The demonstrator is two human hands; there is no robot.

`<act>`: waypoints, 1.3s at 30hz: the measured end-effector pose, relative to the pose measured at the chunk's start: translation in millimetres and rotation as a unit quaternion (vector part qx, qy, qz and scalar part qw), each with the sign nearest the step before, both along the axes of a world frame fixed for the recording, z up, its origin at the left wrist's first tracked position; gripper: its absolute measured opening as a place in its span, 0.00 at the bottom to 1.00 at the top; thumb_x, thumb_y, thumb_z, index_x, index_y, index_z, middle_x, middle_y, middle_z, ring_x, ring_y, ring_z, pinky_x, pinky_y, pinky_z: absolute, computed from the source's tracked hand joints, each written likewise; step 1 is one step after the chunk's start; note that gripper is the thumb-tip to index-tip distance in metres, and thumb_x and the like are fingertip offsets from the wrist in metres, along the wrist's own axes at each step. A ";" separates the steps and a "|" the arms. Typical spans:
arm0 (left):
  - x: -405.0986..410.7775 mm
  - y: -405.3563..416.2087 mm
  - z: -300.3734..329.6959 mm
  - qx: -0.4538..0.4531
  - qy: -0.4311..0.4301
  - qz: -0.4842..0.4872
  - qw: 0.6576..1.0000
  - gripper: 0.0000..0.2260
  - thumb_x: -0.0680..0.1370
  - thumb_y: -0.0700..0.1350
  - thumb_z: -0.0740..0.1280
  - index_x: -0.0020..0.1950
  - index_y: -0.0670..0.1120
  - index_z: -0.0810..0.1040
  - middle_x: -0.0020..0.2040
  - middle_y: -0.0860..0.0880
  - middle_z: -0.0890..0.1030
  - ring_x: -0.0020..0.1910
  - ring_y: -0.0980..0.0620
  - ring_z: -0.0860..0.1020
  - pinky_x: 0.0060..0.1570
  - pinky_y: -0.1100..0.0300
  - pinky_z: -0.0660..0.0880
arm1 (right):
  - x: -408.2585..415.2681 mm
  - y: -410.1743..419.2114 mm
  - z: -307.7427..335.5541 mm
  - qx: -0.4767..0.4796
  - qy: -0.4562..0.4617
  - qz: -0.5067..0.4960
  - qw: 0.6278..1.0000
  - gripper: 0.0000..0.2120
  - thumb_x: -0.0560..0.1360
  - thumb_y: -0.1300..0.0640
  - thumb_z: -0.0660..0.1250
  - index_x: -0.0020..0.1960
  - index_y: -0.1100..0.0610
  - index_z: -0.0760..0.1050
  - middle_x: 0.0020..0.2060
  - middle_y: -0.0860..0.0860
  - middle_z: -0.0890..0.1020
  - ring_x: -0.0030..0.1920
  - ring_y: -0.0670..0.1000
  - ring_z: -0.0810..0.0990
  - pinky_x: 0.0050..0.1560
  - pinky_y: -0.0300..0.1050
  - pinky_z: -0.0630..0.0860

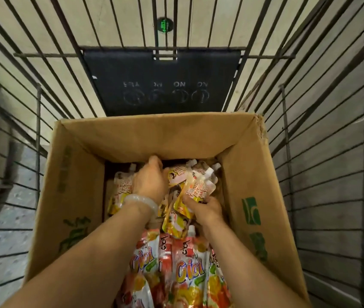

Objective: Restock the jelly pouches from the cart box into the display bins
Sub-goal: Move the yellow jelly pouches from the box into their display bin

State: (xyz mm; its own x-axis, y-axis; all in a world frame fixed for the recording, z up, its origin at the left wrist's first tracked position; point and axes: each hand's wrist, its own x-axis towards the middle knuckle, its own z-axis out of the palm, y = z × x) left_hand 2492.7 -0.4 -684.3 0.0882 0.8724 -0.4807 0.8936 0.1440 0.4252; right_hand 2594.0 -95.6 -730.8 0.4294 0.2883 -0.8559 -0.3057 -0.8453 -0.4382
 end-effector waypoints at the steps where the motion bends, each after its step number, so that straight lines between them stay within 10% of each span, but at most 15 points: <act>1: 2.1 1.1 -3.3 -0.022 0.032 -0.020 0.999 0.12 0.79 0.50 0.61 0.58 0.45 0.73 0.57 0.41 0.78 0.58 0.40 0.75 0.55 0.50 0.71 | -0.7 -1.9 -1.6 0.002 0.010 -0.001 1.000 0.23 0.62 0.50 0.79 0.53 0.55 0.77 0.51 0.54 0.83 0.51 0.55 0.82 0.56 0.55 0.79; 6: -2.2 3.6 -15.5 -0.127 0.088 -0.058 0.986 0.22 0.79 0.55 0.60 0.72 0.49 0.66 0.69 0.41 0.68 0.70 0.40 0.63 0.67 0.51 0.63 | -3.4 -8.0 2.2 0.007 -0.013 -0.034 0.999 0.27 0.61 0.50 0.80 0.54 0.59 0.73 0.50 0.53 0.81 0.50 0.54 0.81 0.53 0.50 0.78; 15: -16.0 -31.1 12.1 -0.239 -0.092 0.118 0.959 0.17 0.71 0.42 0.73 0.57 0.44 0.72 0.57 0.46 0.79 0.58 0.44 0.77 0.59 0.53 0.74 | -11.8 -14.6 25.4 0.028 0.026 0.015 0.999 0.24 0.66 0.52 0.77 0.58 0.56 0.72 0.54 0.53 0.81 0.53 0.55 0.80 0.58 0.54 0.77; 20: -41.8 -60.4 51.6 -0.233 -0.214 0.207 0.926 0.22 0.75 0.37 0.69 0.68 0.43 0.67 0.57 0.45 0.79 0.52 0.49 0.77 0.51 0.58 0.73 | -21.1 -25.1 63.0 0.058 0.039 0.080 0.994 0.15 0.70 0.57 0.74 0.52 0.54 0.71 0.53 0.54 0.81 0.53 0.55 0.80 0.58 0.57 0.77; 25: -67.4 -76.6 99.7 -0.234 -0.324 0.309 0.863 0.13 0.74 0.39 0.70 0.58 0.43 0.76 0.51 0.44 0.83 0.49 0.44 0.82 0.54 0.45 0.78 | -19.2 -24.8 127.6 0.135 0.022 0.131 0.982 0.19 0.70 0.57 0.75 0.58 0.57 0.73 0.53 0.51 0.80 0.54 0.51 0.79 0.53 0.46 0.77; 39: -132.7 -79.1 281.1 -0.079 -0.567 0.282 0.770 0.22 0.70 0.26 0.67 0.59 0.44 0.73 0.53 0.40 0.82 0.47 0.43 0.82 0.42 0.53 0.82 | -70.2 10.6 327.3 0.390 0.005 0.241 0.889 0.08 0.74 0.57 0.69 0.49 0.47 0.74 0.48 0.47 0.83 0.50 0.48 0.82 0.53 0.49 0.79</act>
